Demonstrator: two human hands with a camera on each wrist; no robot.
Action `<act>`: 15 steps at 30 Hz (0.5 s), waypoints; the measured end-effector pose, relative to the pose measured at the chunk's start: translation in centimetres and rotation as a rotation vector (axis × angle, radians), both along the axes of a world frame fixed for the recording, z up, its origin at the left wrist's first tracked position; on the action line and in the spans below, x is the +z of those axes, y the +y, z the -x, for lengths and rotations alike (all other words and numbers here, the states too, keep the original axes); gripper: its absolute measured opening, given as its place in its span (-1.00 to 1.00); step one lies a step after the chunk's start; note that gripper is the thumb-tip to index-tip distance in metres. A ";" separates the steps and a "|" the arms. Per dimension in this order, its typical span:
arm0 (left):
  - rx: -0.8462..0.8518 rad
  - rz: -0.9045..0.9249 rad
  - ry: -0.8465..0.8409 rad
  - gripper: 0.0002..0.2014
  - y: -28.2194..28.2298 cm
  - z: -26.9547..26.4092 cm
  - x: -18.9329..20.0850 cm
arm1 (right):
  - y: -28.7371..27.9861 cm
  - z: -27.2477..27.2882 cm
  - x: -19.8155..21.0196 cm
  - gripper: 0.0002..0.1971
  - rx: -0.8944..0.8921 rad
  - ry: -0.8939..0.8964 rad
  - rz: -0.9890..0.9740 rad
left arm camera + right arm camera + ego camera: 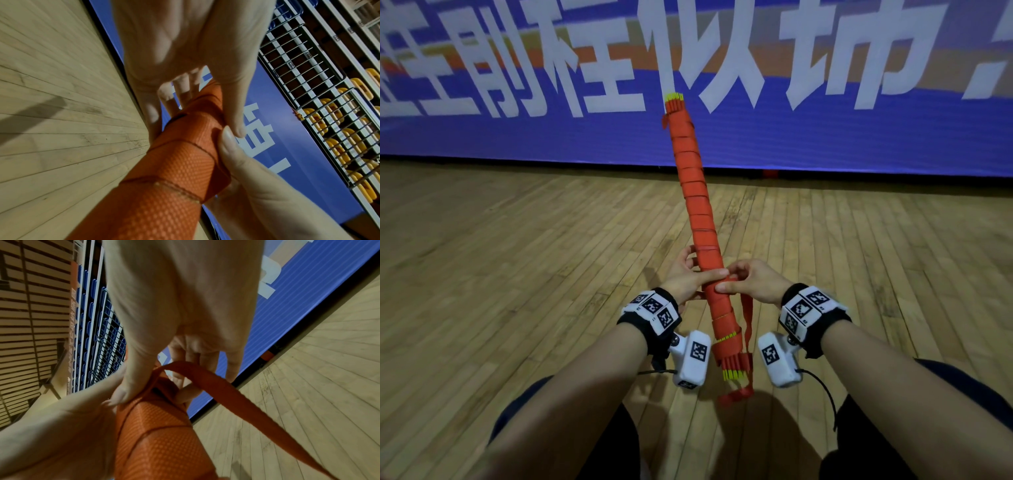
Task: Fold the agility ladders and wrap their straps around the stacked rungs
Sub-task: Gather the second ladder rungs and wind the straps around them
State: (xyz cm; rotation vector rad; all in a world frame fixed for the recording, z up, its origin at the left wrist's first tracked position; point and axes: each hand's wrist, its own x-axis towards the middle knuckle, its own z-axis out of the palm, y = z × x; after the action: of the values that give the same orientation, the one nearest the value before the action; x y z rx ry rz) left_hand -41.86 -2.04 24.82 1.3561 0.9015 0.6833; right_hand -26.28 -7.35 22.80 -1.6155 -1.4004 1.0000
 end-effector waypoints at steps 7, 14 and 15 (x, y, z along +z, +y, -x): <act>-0.033 0.000 0.015 -0.34 0.2 0.3 -0.2 | -0.2 -0.5 0.5 -0.82 0.072 -0.003 0.033; -0.177 0.036 0.011 -0.40 0.1 0.4 0.1 | -0.1 -1.2 0.0 -0.66 0.130 0.014 0.102; -0.194 0.041 0.016 -0.38 0.1 0.4 0.0 | -0.1 -1.2 0.0 -0.68 0.148 0.021 0.117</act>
State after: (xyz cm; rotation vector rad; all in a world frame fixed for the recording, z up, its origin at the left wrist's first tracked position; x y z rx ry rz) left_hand -42.23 -1.99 24.86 1.3932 0.7807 0.5029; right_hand -25.03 -7.43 22.76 -1.5973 -1.4884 1.2014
